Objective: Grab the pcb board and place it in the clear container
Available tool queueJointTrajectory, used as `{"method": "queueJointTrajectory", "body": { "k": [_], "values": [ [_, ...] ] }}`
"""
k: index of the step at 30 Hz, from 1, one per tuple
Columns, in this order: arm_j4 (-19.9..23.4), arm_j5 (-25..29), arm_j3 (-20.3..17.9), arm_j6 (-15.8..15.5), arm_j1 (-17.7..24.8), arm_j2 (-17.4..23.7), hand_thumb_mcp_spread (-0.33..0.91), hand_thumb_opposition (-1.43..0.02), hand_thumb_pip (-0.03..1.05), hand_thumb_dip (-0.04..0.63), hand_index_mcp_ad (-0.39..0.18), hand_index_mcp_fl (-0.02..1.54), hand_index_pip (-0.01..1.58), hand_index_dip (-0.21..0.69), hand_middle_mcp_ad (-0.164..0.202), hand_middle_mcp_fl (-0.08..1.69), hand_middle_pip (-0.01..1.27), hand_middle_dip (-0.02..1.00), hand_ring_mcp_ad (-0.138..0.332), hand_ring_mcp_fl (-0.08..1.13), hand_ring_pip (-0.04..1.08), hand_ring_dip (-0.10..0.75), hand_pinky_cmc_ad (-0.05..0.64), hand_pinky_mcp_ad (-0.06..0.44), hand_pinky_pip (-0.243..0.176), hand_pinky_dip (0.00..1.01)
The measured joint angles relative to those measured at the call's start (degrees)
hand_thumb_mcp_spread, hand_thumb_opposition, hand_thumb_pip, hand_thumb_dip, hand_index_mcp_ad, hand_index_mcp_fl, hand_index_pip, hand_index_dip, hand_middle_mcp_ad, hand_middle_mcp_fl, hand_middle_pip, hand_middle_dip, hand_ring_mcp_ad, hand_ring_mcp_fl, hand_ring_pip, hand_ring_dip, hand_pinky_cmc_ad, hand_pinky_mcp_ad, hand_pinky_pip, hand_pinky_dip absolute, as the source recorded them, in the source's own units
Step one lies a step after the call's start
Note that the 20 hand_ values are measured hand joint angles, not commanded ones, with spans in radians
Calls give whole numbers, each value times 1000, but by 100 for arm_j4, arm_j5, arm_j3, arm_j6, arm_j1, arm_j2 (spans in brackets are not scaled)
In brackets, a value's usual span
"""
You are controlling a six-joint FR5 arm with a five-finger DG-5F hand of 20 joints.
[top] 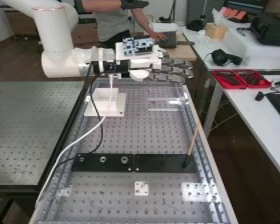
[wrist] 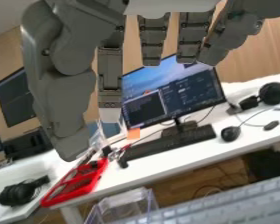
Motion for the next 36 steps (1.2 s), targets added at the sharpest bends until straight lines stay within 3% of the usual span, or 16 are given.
{"method": "queueJointTrajectory", "body": {
  "k": [9,14,20,26,36],
  "values": [
    [-227,439,-301,-385,-633,1032,562,-777,309,220,-171,278,916,251,61,5,138,141,152,16,93,28,333,124,-75,195],
    [-775,762,-326,-824,-1028,1590,559,-773,309,209,-171,290,887,284,61,9,138,141,157,16,93,28,333,126,-75,195],
    [-1213,784,-195,-933,-1106,1801,559,-773,302,204,-171,304,813,300,61,9,138,138,157,16,91,28,335,126,-75,188],
    [-1376,718,-89,-1207,-1062,2054,559,-773,297,208,-169,326,756,316,58,12,138,138,157,16,91,24,332,126,-75,188],
    [-1628,675,14,-1361,-1026,2172,546,-761,279,204,-155,321,613,332,58,24,138,138,161,16,91,26,312,124,-75,188]
  ]
}}
